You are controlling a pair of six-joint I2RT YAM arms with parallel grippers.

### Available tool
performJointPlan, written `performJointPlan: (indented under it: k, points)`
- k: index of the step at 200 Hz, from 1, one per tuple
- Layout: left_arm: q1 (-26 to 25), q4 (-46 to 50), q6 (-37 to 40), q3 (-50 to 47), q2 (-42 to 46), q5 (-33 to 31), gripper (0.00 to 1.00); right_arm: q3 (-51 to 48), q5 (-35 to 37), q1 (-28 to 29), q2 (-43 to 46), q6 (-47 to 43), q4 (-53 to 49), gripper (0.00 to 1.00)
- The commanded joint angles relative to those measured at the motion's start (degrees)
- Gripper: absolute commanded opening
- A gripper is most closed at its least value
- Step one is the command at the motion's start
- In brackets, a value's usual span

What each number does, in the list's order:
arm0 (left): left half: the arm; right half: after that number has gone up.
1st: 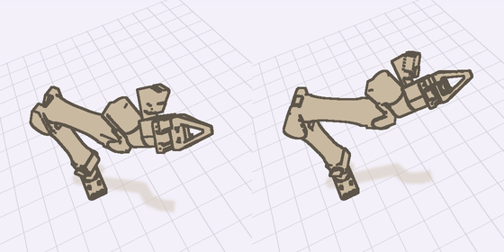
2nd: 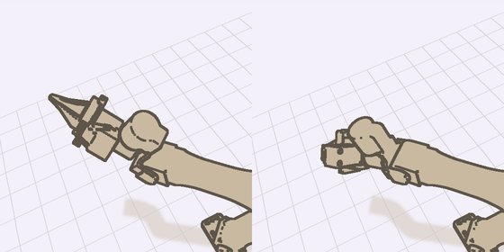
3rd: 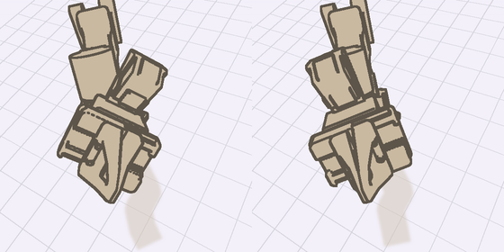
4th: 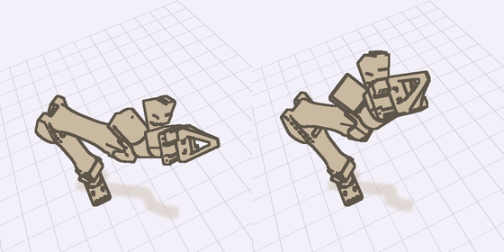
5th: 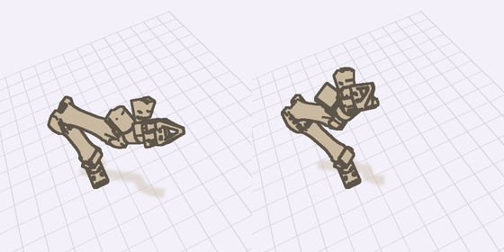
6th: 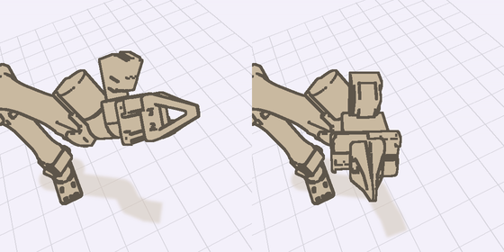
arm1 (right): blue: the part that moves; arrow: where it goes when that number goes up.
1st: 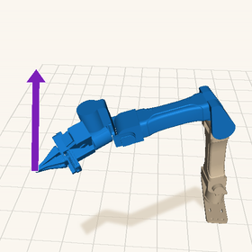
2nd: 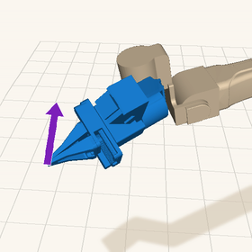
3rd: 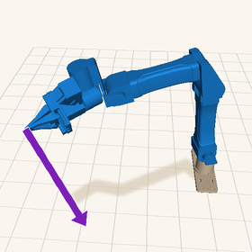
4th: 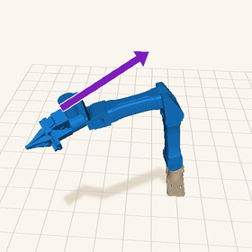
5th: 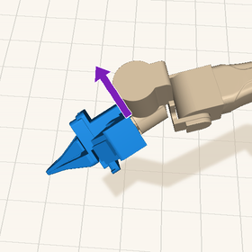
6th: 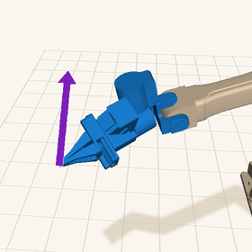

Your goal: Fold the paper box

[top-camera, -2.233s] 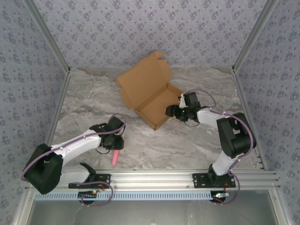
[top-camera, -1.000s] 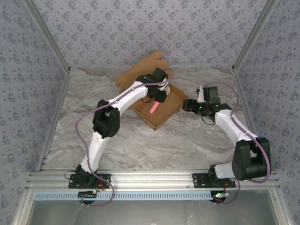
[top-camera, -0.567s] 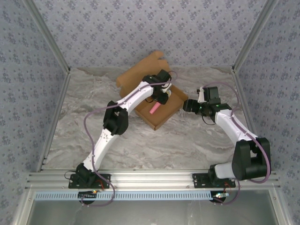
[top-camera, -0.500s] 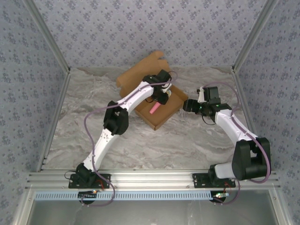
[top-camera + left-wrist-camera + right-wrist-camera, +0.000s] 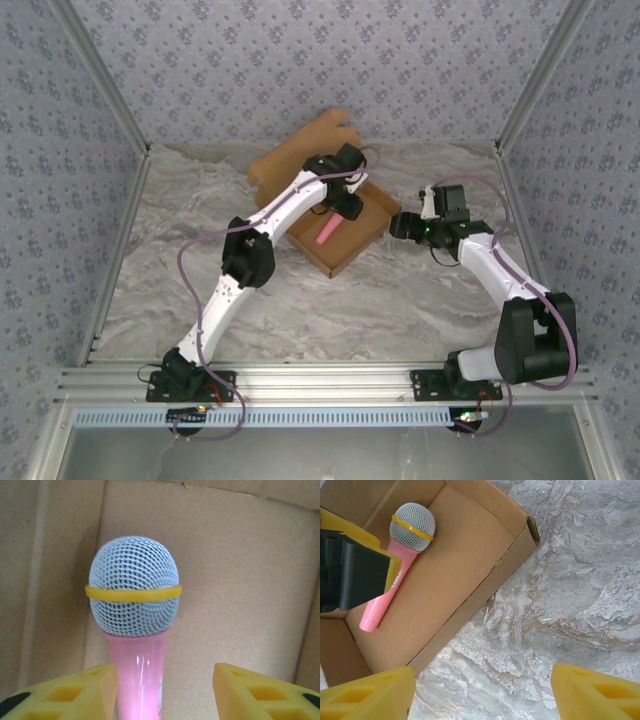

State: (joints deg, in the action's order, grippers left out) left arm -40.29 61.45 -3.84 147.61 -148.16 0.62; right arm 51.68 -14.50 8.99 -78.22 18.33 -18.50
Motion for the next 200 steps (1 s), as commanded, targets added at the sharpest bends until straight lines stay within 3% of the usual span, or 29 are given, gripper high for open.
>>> performJointPlan:
  k: [1, 25, 57, 120, 160, 200]
  points:
    - [-0.42, 3.23, 1.53, 0.79, 8.35, 0.94, 0.55, 0.55, 1.08, 2.09, -0.36, -1.77, -0.31, 0.74]
    - [-0.44, 1.66, 2.63, -5.09, 17.14, -1.14, 0.58, 1.7, 2.86, 5.62, -2.05, -2.81, 0.54, 0.74]
    - [1.1, -5.87, 2.57, -21.65, 33.0, -6.27, 0.61, 4.46, 3.13, 6.29, -5.5, -3.58, 2.08, 0.74]
    - [12.43, -26.84, -9.06, -60.55, 61.86, -5.68, 0.74, 20.21, 3.39, 1.23, -20.94, -5.12, 2.9, 0.75]
    - [20.66, -32.44, -14.61, -73.52, 71.16, -0.82, 0.78, 29.98, 1.97, -0.6, -32.07, -6.85, 1.16, 0.75]
    - [25.97, -35.51, -17.63, -80.12, 75.15, 2.94, 0.8, 37.35, -3.07, -1.14, -39.75, -8.99, -2.34, 0.74]
